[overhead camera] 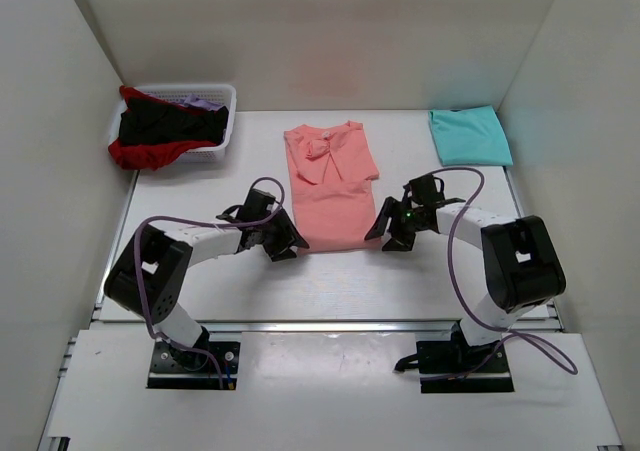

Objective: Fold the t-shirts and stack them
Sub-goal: Grab one side of the 2/3 rectangular tshirt with both arms

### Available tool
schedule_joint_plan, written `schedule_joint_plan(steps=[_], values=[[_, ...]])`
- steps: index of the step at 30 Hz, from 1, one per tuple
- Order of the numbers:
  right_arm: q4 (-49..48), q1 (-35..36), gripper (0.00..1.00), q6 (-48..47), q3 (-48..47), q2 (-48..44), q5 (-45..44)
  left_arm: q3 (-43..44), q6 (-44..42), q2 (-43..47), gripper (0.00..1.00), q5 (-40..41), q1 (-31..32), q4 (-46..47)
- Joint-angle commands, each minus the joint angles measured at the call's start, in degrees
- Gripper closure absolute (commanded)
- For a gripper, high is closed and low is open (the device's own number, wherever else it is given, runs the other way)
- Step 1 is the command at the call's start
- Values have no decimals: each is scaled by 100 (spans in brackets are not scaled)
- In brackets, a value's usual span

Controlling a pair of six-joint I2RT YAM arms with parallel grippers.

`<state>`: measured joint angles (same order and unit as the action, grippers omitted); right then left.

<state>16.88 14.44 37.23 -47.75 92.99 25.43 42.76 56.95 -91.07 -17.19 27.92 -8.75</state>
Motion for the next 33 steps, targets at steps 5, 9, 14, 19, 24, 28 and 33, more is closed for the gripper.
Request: schedule_joint_plan(steps=[5, 9, 14, 19, 24, 28, 33], values=[[-467, -64, 43, 302, 257, 246, 260, 74, 325, -139, 42, 585, 117, 181], [-607, -99, 66, 390, 319, 325, 340, 48, 475, -315, 56, 726, 178, 392], [-467, -2, 100, 232, 371, 194, 261, -119, 432, -272, 100, 726, 188, 524], [59, 304, 100, -93, 564, -245, 304, -698, 247, 439, 100, 348, 222, 243], [702, 674, 100, -243, 1082, -1255, 375, -1410, 282, 1940, 100, -30, 459, -669], [1018, 1104, 100, 361, 1793, -2292, 393, -2007, 702, 3337, 100, -30, 889, -1329], [1290, 1500, 100, 1197, 2603, -4049, 612, -2290, 1265, 4893, 100, 128, 1092, -2278]])
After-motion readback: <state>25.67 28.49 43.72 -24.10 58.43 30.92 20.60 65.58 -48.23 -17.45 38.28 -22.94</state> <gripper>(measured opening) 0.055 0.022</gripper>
